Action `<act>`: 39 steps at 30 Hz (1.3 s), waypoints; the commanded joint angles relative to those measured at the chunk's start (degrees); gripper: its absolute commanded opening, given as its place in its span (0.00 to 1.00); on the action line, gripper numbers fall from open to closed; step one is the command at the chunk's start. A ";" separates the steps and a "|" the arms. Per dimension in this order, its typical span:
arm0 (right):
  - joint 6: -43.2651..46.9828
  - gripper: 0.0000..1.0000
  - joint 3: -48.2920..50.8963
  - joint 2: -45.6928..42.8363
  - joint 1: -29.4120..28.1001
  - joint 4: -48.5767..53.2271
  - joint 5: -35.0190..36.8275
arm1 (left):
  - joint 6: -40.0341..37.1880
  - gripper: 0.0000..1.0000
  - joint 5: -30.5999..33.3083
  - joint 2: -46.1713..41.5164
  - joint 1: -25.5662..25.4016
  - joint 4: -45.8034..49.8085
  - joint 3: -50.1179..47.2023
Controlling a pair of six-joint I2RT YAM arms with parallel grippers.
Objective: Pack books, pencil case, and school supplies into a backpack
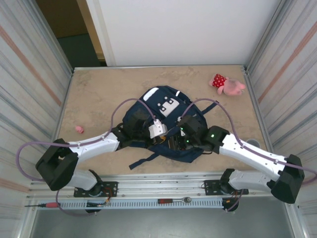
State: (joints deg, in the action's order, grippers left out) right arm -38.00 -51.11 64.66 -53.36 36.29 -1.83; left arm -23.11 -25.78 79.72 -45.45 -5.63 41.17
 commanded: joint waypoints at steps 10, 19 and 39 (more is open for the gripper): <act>3.37 0.19 -2.48 3.66 1.62 2.08 13.07 | 3.03 0.00 -3.59 -1.12 0.53 0.73 2.16; 7.02 0.00 -2.87 -0.42 10.97 10.67 9.56 | 1.94 0.00 -1.99 -3.64 3.12 3.53 0.25; 0.20 0.00 1.77 3.31 5.62 -5.75 -4.23 | 10.62 0.16 5.64 -9.41 17.13 5.66 -3.54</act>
State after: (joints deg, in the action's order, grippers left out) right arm -31.40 -51.24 66.94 -44.64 34.37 -5.65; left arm -19.55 -27.46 72.69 -33.36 0.25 38.52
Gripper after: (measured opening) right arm 0.059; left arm 0.143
